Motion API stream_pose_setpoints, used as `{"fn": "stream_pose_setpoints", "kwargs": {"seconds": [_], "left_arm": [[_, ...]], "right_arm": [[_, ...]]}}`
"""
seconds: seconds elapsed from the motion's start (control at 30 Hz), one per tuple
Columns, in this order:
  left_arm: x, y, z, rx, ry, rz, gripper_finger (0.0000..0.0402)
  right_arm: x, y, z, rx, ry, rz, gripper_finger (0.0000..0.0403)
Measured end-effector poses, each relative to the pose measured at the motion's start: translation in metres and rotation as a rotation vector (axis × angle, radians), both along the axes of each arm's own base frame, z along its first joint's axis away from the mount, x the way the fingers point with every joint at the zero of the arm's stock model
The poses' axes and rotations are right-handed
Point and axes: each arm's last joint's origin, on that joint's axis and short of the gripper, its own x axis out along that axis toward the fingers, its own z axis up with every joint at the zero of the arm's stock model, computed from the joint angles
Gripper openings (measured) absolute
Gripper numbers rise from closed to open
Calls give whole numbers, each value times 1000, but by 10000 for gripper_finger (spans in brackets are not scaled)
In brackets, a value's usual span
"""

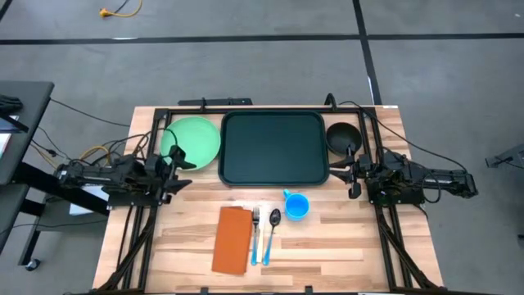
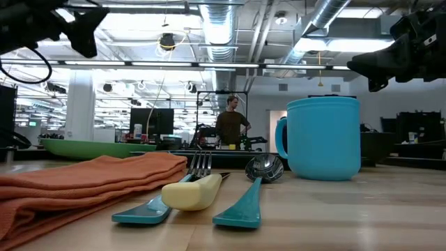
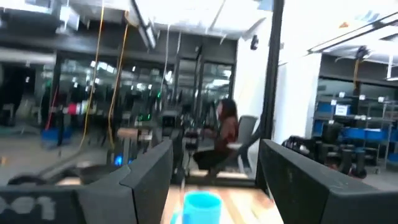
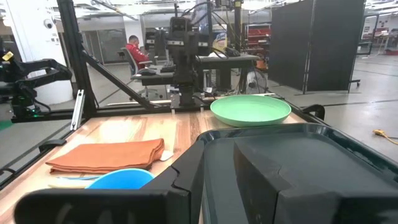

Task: Set up tray
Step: Put the blue mug on the black serving tray

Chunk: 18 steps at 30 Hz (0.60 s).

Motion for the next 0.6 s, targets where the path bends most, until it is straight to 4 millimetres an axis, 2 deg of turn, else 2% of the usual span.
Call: {"fn": "stream_pose_setpoints", "kwargs": {"seconds": [0.1, 0.2, 0.33, 0.47, 0.6], "left_arm": [[3, 2, 0, -12, 13, 66, 231], [12, 4, -5, -46, 111, 154, 231], [29, 3, -3, -66, 206, 167, 231], [54, 1, 1, -41, 337, 165, 231], [89, -3, 8, 25, 454, 164, 231]], "right_arm": [[0, 0, 0, -3, 0, 0, 82], [0, 0, 0, -59, -2, -1, 82], [0, 0, 6, -69, -62, -2, 82], [0, 1, 8, -43, -79, 6, 82], [0, 2, 7, -40, -78, 24, 82]]}}
